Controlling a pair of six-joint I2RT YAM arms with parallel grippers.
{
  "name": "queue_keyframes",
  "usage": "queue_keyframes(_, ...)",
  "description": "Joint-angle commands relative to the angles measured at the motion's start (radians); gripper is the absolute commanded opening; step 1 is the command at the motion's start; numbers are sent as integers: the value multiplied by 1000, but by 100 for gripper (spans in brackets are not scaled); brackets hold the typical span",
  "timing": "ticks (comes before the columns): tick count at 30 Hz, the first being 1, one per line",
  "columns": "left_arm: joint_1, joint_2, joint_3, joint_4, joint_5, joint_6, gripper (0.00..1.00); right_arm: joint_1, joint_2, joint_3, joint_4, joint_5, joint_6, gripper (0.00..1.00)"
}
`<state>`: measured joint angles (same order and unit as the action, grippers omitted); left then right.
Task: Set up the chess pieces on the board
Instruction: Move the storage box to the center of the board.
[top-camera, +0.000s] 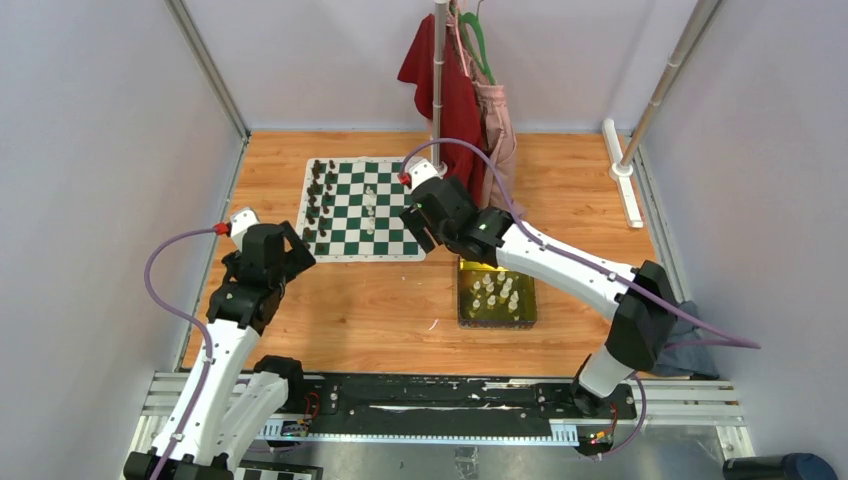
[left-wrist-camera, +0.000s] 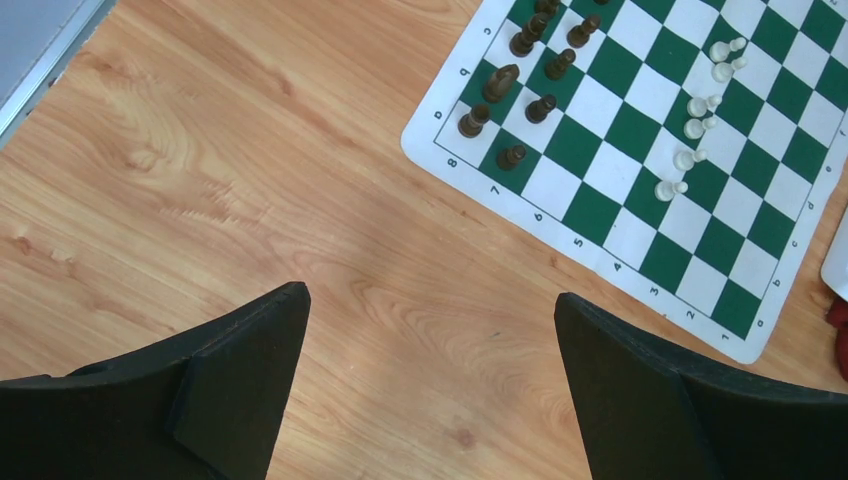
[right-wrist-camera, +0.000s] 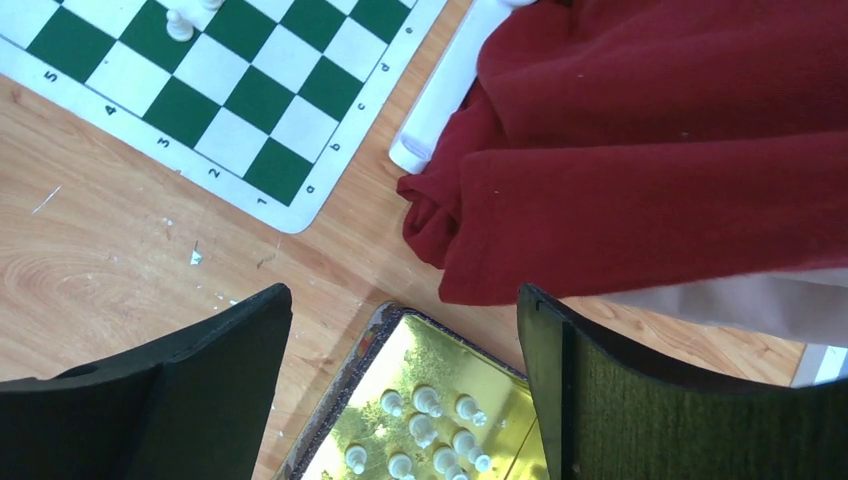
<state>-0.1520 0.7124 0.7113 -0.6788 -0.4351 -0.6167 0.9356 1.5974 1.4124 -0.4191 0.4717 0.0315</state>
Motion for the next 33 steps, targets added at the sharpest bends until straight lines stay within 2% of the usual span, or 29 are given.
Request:
queue_keyframes(1, 5, 11, 34, 2, -27, 5, 100, -12, 32, 40, 5, -70, -16, 87)
queue_keyframes(5, 5, 24, 43, -3, -23, -10, 100, -12, 115, 109, -15, -126, -6, 79)
queue_keyframes(8, 5, 23, 47, -11, -22, -17, 100, -12, 181, 161, -26, -178, 2, 64)
queue_keyframes(9, 5, 20, 47, -15, -23, -20, 100, -13, 203, 175, -27, -206, 5, 58)
queue_keyframes(11, 5, 6, 47, -21, -27, -23, 100, -10, 241, 210, -31, -244, 15, 38)
queue_keyframes(17, 5, -23, 39, -42, -31, -28, 100, 18, 380, 343, -81, -303, -2, 1)
queue_keyframes(33, 5, -70, 11, -62, -29, -43, 100, 91, 680, 668, -157, -433, -9, 0)
